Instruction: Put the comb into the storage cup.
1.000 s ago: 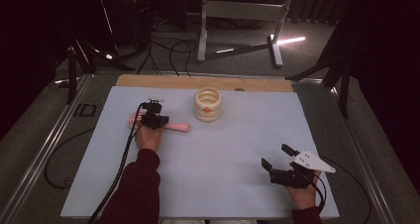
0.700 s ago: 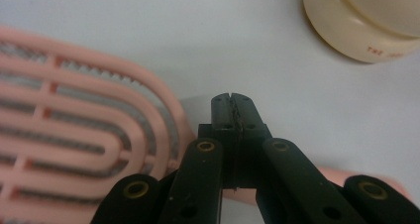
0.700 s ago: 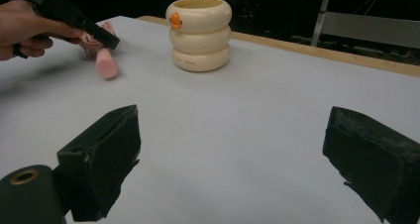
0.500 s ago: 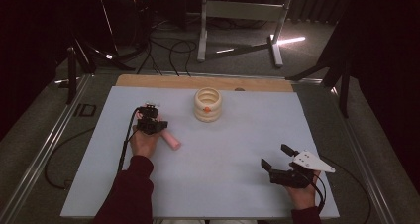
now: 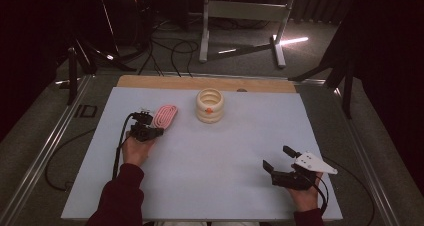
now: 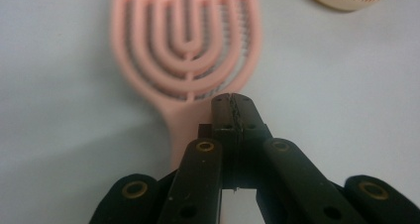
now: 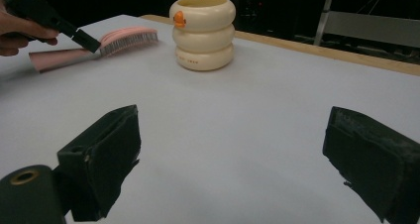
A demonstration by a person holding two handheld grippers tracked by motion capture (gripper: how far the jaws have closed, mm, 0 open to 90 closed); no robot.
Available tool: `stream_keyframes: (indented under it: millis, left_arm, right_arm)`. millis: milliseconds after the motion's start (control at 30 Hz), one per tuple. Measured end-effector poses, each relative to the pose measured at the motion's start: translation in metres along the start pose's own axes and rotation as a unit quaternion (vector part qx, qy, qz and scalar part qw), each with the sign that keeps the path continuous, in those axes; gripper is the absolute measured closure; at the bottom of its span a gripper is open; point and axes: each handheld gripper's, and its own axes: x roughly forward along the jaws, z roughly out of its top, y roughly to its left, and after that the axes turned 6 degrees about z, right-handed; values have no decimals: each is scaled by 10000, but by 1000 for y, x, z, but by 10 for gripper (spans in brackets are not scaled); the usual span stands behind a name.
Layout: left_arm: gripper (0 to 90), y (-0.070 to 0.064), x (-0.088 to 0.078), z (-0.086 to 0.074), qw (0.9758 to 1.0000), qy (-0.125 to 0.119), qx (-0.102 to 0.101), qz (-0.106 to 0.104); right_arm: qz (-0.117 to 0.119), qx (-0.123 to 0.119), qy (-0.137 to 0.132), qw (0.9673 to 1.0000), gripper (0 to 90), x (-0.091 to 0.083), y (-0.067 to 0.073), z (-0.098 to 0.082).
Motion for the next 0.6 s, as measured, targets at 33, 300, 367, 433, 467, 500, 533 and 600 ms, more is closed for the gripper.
stream_keyframes:
  millis: [33,300,367,433,467,500,533,600]
  left_arm:
    - [900,1,0,-1,10000,11,-5,12]
    - [900,2,-1,-3,10000,33,83,26]
    - [898,0,-2,-3,9999,0,130,-15]
    - [884,-2,-6,-3,9996,-150,226,-124]
    - [869,-3,-10,-3,9992,-229,274,-170]
    - [853,-5,-13,-3,9987,-332,310,-210]
    - [829,-7,-18,-3,9977,-472,402,-255]
    - [766,-9,-27,-4,9961,-655,538,-235]
  right_arm:
    - [-7,-2,-1,10000,79,0,0,0]
    - [-2,1,4,10000,79,0,0,0]
    - [-8,1,3,10000,79,0,0,0]
    - [-15,-7,0,10000,78,0,-1,0]
    - [-15,-5,1,10000,79,0,-1,0]
    - [-15,-8,1,10000,78,0,-1,0]
    - [-15,-8,0,10000,78,0,-1,0]
    - [-4,-17,-6,10000,78,0,-1,0]
